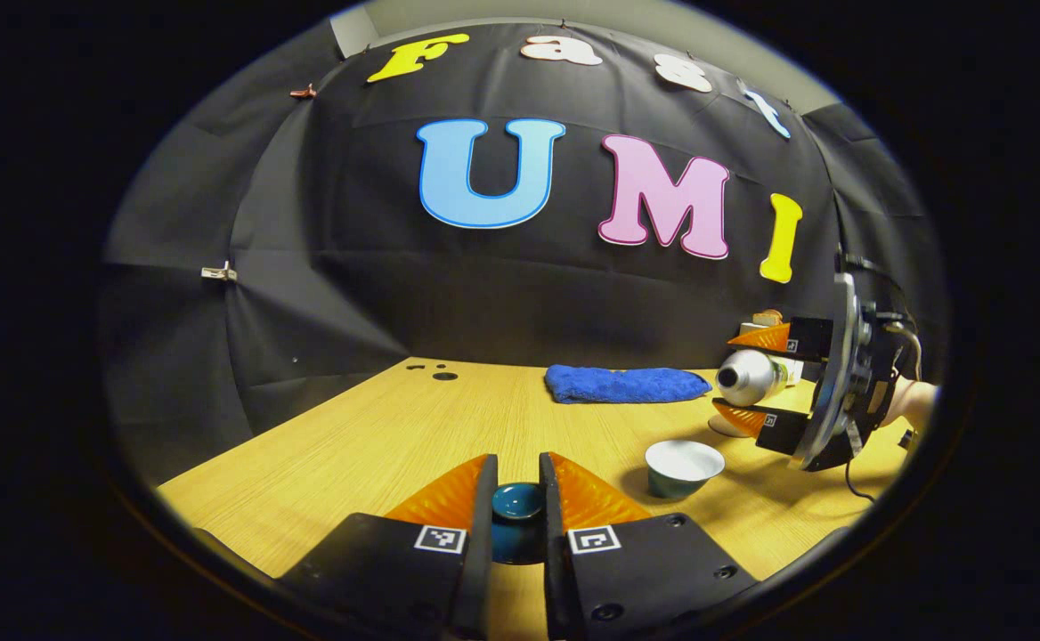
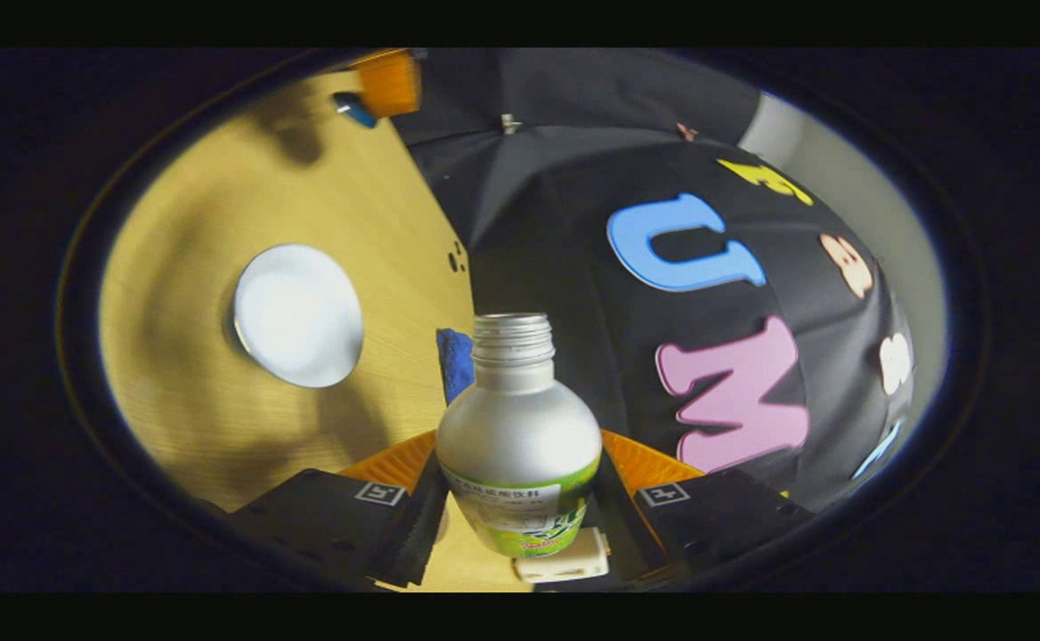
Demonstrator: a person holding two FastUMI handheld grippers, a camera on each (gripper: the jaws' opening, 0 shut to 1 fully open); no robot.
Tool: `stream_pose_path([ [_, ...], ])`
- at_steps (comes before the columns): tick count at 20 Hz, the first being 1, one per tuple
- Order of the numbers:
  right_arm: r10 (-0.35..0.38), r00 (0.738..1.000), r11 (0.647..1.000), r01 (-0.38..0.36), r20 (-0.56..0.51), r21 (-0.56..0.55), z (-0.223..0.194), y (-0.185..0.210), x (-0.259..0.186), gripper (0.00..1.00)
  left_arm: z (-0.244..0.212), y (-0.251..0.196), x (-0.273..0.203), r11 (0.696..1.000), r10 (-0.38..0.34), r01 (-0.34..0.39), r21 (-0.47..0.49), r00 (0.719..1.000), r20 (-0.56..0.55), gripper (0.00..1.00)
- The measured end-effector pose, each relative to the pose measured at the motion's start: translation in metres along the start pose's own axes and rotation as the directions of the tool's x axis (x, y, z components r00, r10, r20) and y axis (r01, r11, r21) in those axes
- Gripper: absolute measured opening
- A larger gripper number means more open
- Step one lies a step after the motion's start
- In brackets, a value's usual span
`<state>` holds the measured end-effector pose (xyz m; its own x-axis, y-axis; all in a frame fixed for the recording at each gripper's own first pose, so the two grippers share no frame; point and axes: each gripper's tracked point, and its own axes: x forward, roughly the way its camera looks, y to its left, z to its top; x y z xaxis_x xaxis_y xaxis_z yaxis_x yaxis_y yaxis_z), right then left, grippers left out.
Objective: Open the teacup lid with one hand, grasp the water bottle and pour water into the teacup with the other hand; after pouring, place the water bottle on the coaster and then close the teacup lid.
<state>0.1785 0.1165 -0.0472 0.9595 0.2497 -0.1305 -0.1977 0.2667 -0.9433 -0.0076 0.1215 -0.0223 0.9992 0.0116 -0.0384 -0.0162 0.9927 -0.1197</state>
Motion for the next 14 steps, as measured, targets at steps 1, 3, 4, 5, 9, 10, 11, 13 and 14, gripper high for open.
stream_pose_path([
  [1,0.003,1.000,0.997,-0.003,-0.005,0.077,0.001,-0.001,-0.003,0.79,0.000,-0.003,0.000,1.000,-0.006,0.006,-0.003,1.000,-0.001,0.28],
  [3,0.011,1.000,0.971,-0.006,-0.018,0.237,-0.005,-0.011,-0.011,0.80,0.002,-0.012,0.001,1.000,-0.024,0.024,-0.011,1.000,-0.002,0.28],
  [4,0.024,0.999,0.944,-0.015,-0.023,0.329,-0.008,-0.016,-0.014,0.80,0.002,-0.017,0.002,0.999,-0.033,0.033,-0.011,0.999,-0.003,0.28],
  [5,0.039,0.999,0.917,-0.029,-0.017,0.397,-0.007,-0.018,-0.017,0.80,0.002,-0.021,0.001,0.999,-0.041,0.041,-0.006,0.999,-0.003,0.28],
  [9,-0.001,1.000,0.795,0.013,-0.021,0.606,-0.016,-0.057,-0.029,0.79,0.004,-0.033,0.002,0.998,-0.058,0.058,0.011,0.998,-0.003,0.27],
  [10,-0.019,1.000,0.753,0.028,-0.020,0.657,-0.018,-0.068,-0.033,0.79,0.004,-0.036,0.003,0.998,-0.063,0.064,0.008,0.998,-0.007,0.28],
  [11,-0.025,0.999,0.705,0.032,-0.020,0.709,-0.022,-0.076,-0.035,0.80,0.003,-0.041,0.004,0.998,-0.071,0.071,0.003,0.997,-0.008,0.27],
  [13,-0.019,1.000,0.600,0.017,-0.007,0.799,-0.026,-0.087,-0.039,0.79,0.004,-0.049,0.003,0.996,-0.085,0.085,0.001,0.996,-0.008,0.27],
  [14,-0.025,1.000,0.549,0.020,-0.008,0.836,-0.031,-0.095,-0.040,0.79,0.004,-0.052,0.003,0.996,-0.088,0.088,0.007,0.996,-0.006,0.28],
])
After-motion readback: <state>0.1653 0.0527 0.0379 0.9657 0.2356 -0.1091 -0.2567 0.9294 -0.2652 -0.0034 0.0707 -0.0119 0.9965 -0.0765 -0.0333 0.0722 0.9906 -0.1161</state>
